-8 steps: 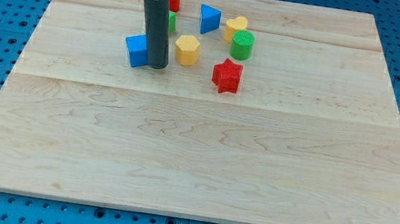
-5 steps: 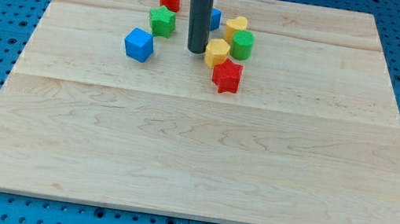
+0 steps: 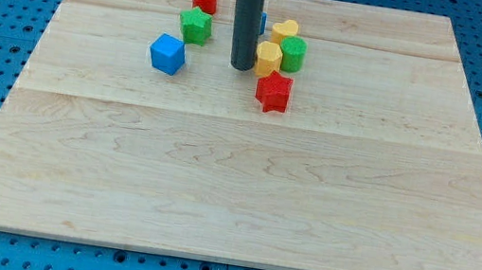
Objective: Push green star in between yellow blocks
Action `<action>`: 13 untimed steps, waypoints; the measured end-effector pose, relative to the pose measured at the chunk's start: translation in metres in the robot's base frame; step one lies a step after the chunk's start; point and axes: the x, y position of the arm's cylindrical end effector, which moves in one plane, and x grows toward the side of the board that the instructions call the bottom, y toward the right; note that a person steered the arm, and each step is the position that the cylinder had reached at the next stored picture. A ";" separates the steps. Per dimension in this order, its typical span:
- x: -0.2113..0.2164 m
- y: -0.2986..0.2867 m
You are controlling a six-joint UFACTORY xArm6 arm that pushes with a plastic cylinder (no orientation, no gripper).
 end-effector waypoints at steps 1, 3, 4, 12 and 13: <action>-0.019 -0.041; -0.033 -0.121; -0.053 -0.129; -0.053 0.010; -0.054 0.019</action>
